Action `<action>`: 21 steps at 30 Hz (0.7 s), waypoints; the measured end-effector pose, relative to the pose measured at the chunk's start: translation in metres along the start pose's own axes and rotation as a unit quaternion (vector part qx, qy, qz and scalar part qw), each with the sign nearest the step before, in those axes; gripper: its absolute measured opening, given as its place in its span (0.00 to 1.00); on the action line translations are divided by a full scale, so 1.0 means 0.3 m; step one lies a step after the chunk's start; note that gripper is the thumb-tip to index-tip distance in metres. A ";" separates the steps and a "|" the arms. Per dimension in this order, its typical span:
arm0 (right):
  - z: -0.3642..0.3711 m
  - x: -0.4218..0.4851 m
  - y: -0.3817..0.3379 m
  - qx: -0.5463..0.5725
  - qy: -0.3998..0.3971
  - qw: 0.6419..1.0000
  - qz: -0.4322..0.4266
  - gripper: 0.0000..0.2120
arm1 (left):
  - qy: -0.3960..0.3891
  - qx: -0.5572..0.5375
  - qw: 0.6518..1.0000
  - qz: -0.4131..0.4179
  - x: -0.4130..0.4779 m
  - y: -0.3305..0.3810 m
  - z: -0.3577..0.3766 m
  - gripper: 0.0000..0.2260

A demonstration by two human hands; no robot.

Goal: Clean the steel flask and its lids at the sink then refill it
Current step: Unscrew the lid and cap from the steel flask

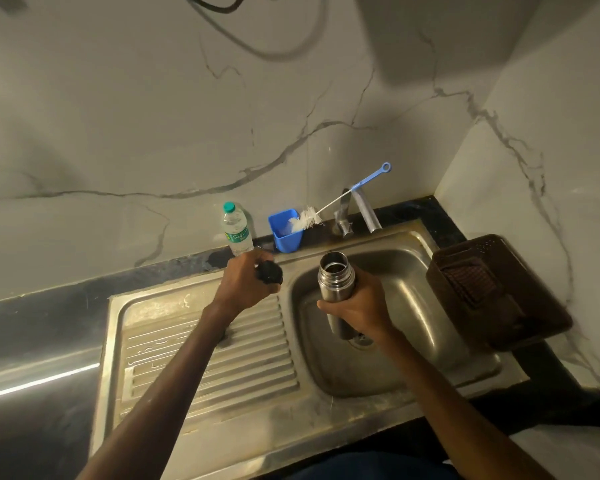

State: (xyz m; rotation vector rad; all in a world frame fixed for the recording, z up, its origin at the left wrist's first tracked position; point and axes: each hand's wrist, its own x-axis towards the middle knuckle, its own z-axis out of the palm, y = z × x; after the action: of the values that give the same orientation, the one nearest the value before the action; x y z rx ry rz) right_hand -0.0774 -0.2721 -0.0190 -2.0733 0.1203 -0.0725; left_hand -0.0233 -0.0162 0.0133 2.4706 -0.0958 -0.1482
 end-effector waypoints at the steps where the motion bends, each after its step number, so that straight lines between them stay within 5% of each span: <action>1: 0.001 -0.007 -0.003 -0.002 -0.004 1.000 -0.001 0.26 | -0.010 0.020 1.000 -0.015 0.000 -0.038 0.026 0.25; 10: 0.010 -0.048 0.000 -0.011 -0.012 1.000 0.011 0.24 | -0.090 0.149 0.980 -0.095 -0.046 -0.247 0.190 0.27; 21: 0.008 -0.075 0.000 -0.035 -0.009 0.999 0.030 0.24 | -0.104 0.238 0.960 -0.103 -0.069 -0.324 0.222 0.15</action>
State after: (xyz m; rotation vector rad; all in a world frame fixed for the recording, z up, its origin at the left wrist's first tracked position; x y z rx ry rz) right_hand -0.0996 -0.2674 -0.0203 -2.1376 0.1751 -0.0123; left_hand -0.0496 0.0216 -0.0970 2.9361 0.0425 -0.5303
